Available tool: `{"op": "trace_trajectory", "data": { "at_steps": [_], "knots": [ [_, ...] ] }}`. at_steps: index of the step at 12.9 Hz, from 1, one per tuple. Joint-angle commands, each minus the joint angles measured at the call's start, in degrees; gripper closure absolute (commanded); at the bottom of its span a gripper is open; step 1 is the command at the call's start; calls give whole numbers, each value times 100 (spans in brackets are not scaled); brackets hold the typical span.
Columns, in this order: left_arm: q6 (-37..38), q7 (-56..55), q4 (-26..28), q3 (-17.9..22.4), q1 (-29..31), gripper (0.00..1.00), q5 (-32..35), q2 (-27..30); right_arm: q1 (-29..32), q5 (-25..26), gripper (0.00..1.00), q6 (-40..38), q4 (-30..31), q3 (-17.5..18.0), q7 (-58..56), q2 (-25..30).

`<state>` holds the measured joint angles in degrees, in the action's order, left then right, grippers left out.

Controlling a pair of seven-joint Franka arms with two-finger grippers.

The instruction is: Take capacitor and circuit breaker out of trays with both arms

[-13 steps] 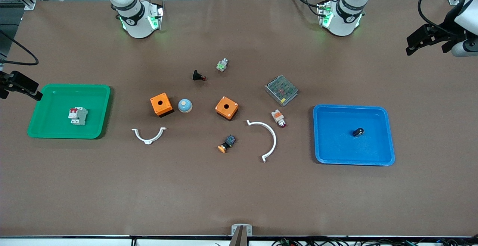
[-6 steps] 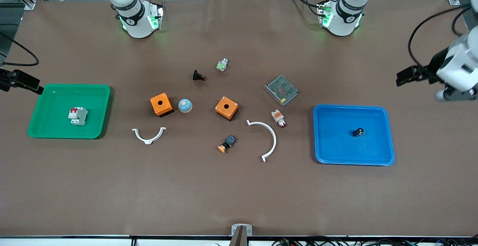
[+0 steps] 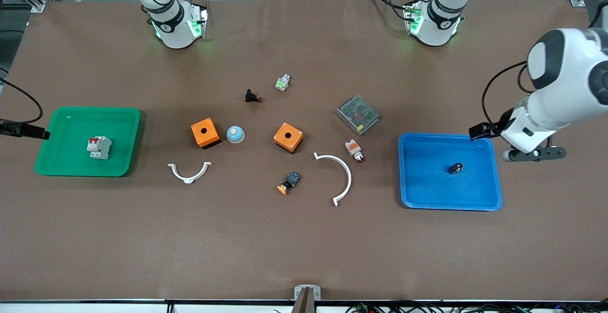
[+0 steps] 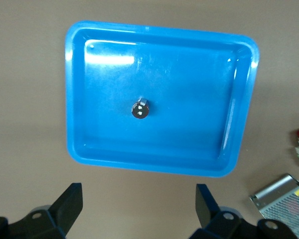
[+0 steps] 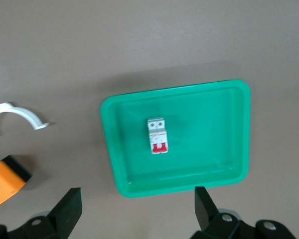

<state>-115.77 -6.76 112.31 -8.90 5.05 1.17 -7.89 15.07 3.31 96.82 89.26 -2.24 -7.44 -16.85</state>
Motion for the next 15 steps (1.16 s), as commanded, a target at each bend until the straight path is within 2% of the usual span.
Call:
{"op": "trace_trajectory", "data": {
  "at_steps": [1, 2, 3, 4, 7, 11, 15],
  "knots": [
    [-1206, 52, 922, -24, 66, 1, 111, 17, 233, 73, 0, 738, 774, 83, -186, 42],
    [-1620, 44, 1047, -15, 75, 3, 103, -176, 294, 73, 0, 1055, 1039, 83, -344, 42],
    [-1902, 9, 1056, -6, 75, 15, 103, -465, 330, 73, 0, 1362, 1346, 83, -389, 42],
    [-2236, 8, 1048, 2, 75, 19, 103, -720, 347, 56, 0, 1705, 1653, 83, -389, 42],
    [-2950, 26, 1013, 55, 75, 22, 103, -1389, 356, 56, 1, 2208, 2243, 83, -416, 24],
    [-3065, 35, 890, 161, 75, 27, 129, -1707, 566, 56, 1, 3051, 2684, 83, -1073, -230],
    [-3083, 35, 697, 196, 84, 35, 129, -1847, 611, 56, 3, 3675, 2921, 83, -1092, -529]
  ]
}}
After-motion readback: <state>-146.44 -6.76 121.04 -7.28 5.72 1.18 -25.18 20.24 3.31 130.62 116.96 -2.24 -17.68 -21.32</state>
